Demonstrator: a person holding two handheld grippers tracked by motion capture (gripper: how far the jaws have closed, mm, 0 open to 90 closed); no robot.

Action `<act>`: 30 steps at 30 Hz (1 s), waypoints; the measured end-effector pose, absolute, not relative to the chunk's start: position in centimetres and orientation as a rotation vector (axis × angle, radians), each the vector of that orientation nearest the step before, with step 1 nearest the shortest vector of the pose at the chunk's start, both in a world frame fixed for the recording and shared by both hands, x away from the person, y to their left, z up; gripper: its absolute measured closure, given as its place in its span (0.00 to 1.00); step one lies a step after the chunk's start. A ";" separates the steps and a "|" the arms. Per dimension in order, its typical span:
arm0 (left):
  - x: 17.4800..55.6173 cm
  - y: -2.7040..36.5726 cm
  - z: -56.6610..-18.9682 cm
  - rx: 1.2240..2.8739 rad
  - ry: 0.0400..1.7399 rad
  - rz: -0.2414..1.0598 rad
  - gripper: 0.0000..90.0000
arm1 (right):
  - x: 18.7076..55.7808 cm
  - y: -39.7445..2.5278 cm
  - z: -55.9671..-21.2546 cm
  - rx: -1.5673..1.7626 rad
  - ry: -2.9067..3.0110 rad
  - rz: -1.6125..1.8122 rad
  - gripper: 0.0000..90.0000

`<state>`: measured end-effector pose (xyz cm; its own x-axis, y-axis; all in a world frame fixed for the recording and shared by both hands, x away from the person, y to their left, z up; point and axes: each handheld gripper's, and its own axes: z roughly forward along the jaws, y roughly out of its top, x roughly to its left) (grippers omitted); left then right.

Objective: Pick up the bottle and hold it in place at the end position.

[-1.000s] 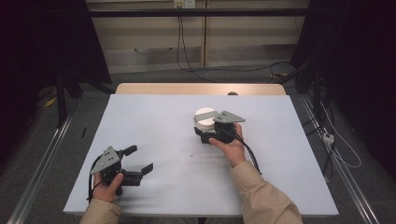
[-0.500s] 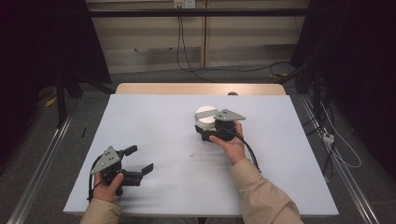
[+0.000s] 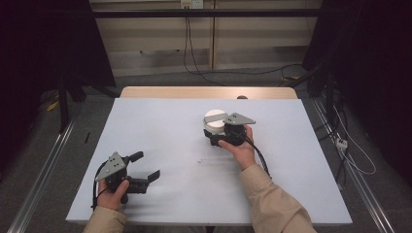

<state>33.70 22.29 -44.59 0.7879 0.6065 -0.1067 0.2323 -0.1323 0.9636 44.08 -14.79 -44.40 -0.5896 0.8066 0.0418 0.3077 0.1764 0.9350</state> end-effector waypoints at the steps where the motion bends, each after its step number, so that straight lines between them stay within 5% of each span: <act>1: 33.7 22.3 -44.6 1.709 0.663 0.367 0.04 | 44.1 -14.8 -44.4 1.048 1.987 1.410 0.20; 30: 33.7 22.3 -44.6 1.706 0.668 0.359 0.04 | 44.7 -13.9 -45.0 1.042 2.010 1.403 0.20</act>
